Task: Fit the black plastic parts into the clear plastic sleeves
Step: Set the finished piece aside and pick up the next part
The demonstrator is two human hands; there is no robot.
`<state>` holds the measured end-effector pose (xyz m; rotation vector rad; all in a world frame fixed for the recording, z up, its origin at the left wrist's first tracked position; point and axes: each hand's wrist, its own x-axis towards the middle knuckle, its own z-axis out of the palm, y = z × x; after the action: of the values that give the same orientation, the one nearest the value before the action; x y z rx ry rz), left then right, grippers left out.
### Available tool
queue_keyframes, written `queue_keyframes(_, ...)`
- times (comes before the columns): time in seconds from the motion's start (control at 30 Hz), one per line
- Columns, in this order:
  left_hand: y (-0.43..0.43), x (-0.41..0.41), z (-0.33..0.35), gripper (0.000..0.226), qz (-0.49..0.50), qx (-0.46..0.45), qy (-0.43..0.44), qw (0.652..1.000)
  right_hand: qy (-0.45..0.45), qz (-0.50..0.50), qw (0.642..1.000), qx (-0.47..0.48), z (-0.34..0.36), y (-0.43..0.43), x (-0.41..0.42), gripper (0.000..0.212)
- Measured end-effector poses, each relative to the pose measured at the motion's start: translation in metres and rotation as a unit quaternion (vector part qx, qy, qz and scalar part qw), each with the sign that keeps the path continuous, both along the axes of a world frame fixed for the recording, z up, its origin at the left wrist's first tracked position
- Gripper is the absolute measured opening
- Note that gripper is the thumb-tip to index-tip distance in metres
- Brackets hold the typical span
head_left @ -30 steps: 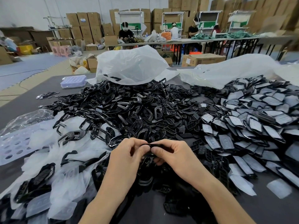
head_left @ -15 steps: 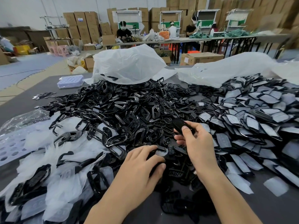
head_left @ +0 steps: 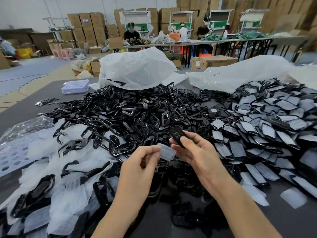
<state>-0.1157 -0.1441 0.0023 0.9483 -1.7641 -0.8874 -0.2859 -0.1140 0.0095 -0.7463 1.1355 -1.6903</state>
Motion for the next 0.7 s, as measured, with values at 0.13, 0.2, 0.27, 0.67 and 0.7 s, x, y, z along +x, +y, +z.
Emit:
queue_keyframes(0.13,-0.002,0.002,0.002,0.032,-0.005,0.072,0.056,0.996,-0.058,0.084,0.995,-0.002,0.001,0.001,0.010,0.016)
queue_keyframes(0.2,-0.003,0.001,0.001,0.029,-0.006,0.085,0.055,0.995,-0.076,0.093,0.993,-0.013,0.002,0.001,0.010,0.016)
queue_keyframes(0.27,-0.002,-0.001,-0.001,0.026,-0.007,0.080,0.038,0.996,-0.081,0.098,0.992,-0.021,0.002,0.001,0.010,0.016)
queue_keyframes(0.67,0.009,-0.003,0.005,0.022,-0.055,0.059,0.035,0.996,-0.069,0.108,0.991,-0.041,0.001,0.003,0.010,0.015)
queue_keyframes(0.7,0.008,-0.003,0.005,0.021,-0.044,0.052,0.035,0.997,-0.067,0.101,0.992,-0.042,0.001,0.003,0.010,0.016)
